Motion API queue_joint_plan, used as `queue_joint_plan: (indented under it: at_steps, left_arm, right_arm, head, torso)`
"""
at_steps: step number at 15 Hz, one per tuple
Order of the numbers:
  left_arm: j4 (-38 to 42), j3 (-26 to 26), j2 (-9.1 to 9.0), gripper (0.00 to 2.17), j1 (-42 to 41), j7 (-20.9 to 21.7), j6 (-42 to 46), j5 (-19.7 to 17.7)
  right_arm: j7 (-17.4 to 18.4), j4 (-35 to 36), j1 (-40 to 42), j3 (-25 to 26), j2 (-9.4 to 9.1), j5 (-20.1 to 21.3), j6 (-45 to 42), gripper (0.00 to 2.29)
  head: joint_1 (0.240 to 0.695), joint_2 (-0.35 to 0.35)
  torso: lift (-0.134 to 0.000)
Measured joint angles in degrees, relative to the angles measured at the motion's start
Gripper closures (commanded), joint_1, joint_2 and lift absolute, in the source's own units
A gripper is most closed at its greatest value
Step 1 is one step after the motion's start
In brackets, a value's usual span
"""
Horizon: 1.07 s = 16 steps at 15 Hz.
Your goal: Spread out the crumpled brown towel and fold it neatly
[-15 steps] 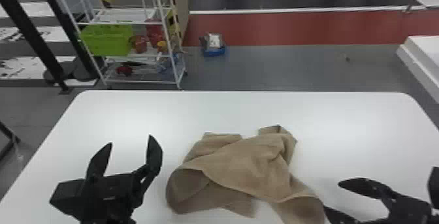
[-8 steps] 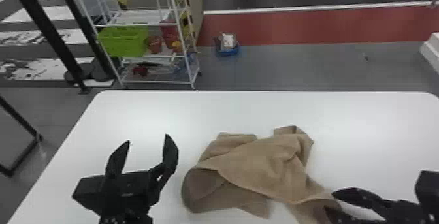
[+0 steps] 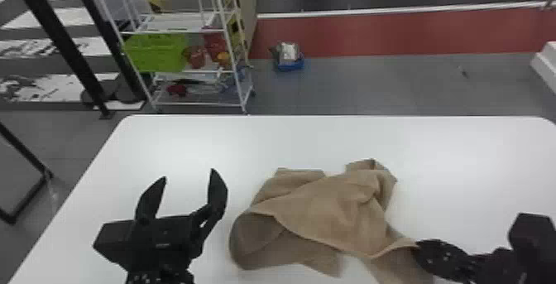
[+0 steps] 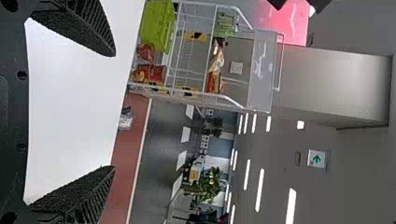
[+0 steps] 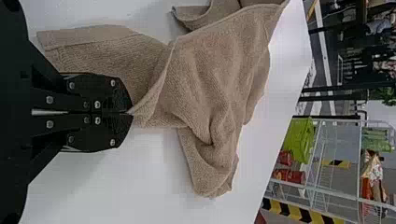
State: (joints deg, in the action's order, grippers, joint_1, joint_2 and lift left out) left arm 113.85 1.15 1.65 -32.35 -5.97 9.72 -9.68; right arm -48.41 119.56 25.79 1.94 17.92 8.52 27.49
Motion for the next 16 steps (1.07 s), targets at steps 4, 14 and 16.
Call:
queue_joint_plan:
  at_steps: [4,14,16]
  left_arm:
    - [0.2,0.0,0.18,0.00,0.0,0.0,0.0,-0.1]
    - [0.1,0.9,0.71,0.00,-0.3,11.0,0.1,0.6]
    - [-0.5,1.4,0.72,0.02,0.0,15.1,-0.1,0.8]
  right_arm:
    - [-0.1,3.3,-1.0,6.7,-2.54,-7.2,-1.0,1.50]
    - [-13.1,6.7,-7.0,10.0,0.67,12.4,-14.1,1.50]
    - [-12.7,2.4,-8.5,9.1,0.76,13.5,-16.0,1.50]
  head:
    - [0.695,0.107]
    - [0.695,0.024]
    - [0.695,0.003]
  torso:
    - [-0.122]
    - [-0.122]
    - [-0.122]
